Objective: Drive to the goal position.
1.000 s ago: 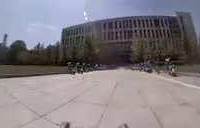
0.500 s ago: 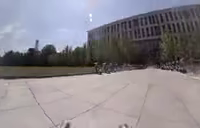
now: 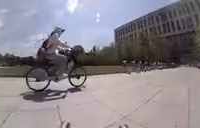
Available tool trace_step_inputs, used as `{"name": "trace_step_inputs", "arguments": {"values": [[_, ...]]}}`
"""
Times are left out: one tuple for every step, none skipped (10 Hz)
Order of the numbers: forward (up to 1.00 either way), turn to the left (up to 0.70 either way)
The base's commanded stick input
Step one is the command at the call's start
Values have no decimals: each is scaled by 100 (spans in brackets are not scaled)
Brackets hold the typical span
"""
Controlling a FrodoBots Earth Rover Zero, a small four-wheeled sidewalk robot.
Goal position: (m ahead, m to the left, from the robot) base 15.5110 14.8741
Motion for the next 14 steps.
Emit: {"name": "trace_step_inputs", "arguments": {"values": [[70,35],[70,35],[70,35],[70,35],[70,35],[70,35],[70,35],[70,35],[70,35],[70,35],[70,35],[70,0],[70,0],[70,0]]}}
